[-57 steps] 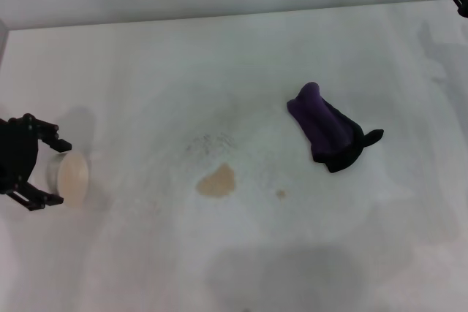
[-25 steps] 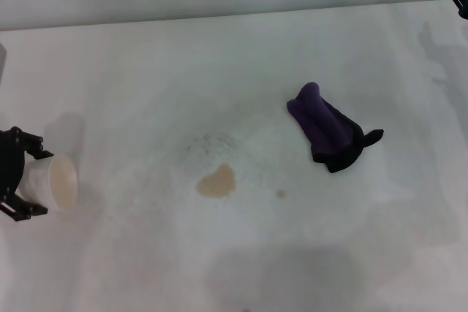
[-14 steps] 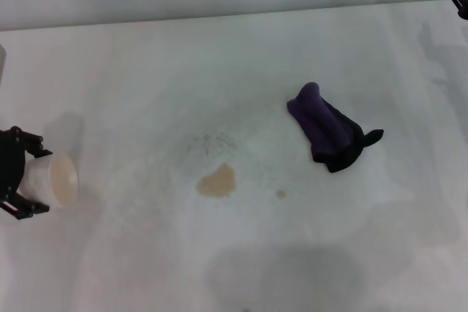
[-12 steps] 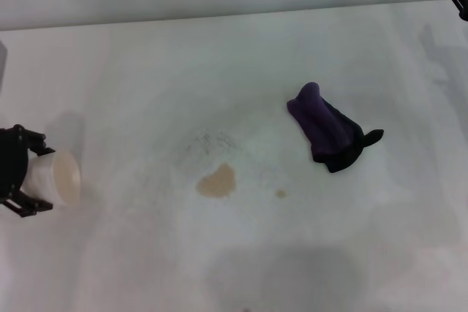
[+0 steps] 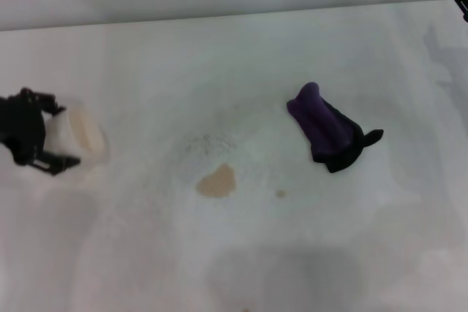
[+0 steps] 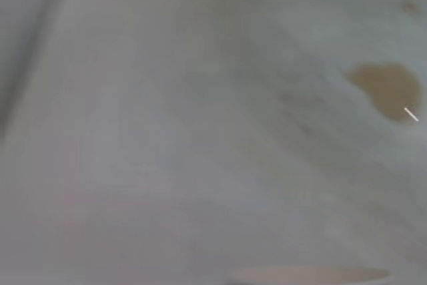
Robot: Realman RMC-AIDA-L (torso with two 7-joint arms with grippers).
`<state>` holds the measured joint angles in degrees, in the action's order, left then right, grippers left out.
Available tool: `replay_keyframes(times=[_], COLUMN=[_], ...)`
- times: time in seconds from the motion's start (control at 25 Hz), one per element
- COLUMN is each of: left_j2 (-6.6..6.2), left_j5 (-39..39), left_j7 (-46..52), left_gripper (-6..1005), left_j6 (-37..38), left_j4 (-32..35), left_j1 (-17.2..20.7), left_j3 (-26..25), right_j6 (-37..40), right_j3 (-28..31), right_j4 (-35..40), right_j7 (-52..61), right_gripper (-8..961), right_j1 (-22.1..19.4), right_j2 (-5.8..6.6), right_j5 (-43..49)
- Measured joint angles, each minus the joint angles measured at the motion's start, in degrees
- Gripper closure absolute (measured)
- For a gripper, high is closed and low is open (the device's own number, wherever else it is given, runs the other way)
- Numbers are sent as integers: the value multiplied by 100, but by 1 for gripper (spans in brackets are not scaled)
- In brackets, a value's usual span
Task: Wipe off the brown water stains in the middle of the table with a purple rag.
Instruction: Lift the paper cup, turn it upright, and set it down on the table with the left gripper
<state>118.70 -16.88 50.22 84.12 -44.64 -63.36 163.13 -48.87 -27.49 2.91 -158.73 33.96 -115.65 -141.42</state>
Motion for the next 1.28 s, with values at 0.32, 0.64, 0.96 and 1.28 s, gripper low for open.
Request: replay_keyframes(times=[0.32,0.64,0.96,1.28], left_j2=[-9,-23,39,84], left_j5=[3152,6214,8026,9227], left_j7=[150,-791,-2009,-3250], left_gripper=[130,130,129,135], left_j6=[-4,-181,-1074,-2125], left_j4=[557,2142,4132,5176], left_j1=[1104,2604,3658,3830], left_j3=[1,-10,-25,-28], right_j6=[-1,12,9,9], right_j3=[-49,-66,-66,-154], right_j4=[49,83,87,87], right_j7=[0,0,0,0], right_gripper=[123,123,123,123], right_j1=[14,20,27,44], right_j2=[6,10,8,7], right_j5=[28,45,49,54])
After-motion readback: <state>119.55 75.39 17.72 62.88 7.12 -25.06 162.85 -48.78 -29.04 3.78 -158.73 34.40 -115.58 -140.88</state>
